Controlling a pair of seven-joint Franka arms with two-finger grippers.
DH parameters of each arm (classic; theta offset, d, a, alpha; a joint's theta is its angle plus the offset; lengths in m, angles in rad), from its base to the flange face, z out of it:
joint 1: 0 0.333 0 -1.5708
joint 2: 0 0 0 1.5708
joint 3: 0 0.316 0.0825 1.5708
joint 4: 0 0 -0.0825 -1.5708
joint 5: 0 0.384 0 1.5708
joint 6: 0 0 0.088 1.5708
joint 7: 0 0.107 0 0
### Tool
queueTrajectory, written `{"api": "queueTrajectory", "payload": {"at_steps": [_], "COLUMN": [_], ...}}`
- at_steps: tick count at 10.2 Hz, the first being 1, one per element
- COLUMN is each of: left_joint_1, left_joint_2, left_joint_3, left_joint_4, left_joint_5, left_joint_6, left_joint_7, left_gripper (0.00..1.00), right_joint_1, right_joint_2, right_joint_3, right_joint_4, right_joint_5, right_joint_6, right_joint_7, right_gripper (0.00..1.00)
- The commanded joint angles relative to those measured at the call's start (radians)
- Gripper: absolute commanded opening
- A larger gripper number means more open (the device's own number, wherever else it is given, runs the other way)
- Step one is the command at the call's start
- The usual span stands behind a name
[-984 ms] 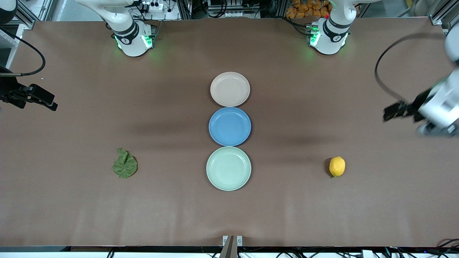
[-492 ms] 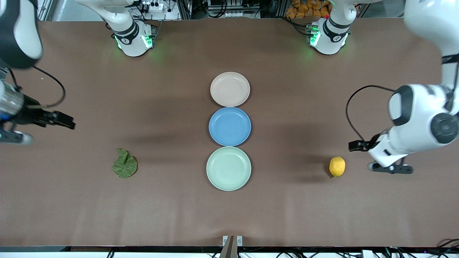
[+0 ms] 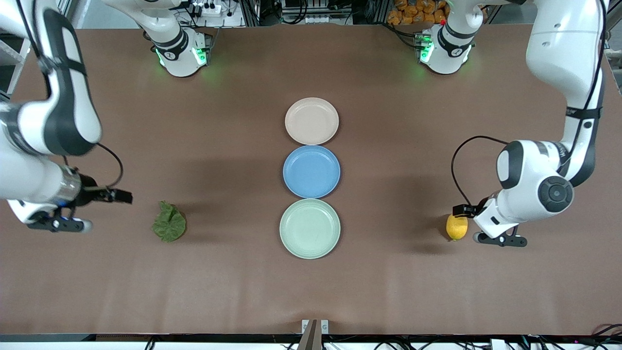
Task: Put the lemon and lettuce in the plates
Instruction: 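Reach the left gripper to the lemon while the right gripper reaches the lettuce, then grasp the lemon with the left gripper while the right gripper grasps the lettuce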
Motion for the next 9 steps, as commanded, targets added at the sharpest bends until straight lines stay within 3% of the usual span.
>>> {"api": "queueTrajectory", "payload": {"at_steps": [1,8,9], "left_joint_1": [-0.009,-0.014,-0.014], "left_joint_2": [0.05,0.119,0.123], "left_joint_3": [0.002,0.002,0.002], "left_joint_4": [0.01,0.01,0.01], "left_joint_5": [0.039,0.039,0.039], "left_joint_6": [0.067,0.152,0.152], "left_joint_7": [-0.024,-0.022,-0.022], "left_gripper": [1.0,1.0,0.75], "right_joint_1": [-0.003,0.014,0.019], "right_joint_2": [0.077,0.255,0.257], "right_joint_3": [0.002,0.004,0.005], "right_joint_4": [-0.013,-0.028,-0.045], "right_joint_5": [-0.003,0.024,0.05], "right_joint_6": [0.129,0.346,0.346], "right_joint_7": [0.005,0.001,-0.001], "right_gripper": [1.0,1.0,1.0]}}
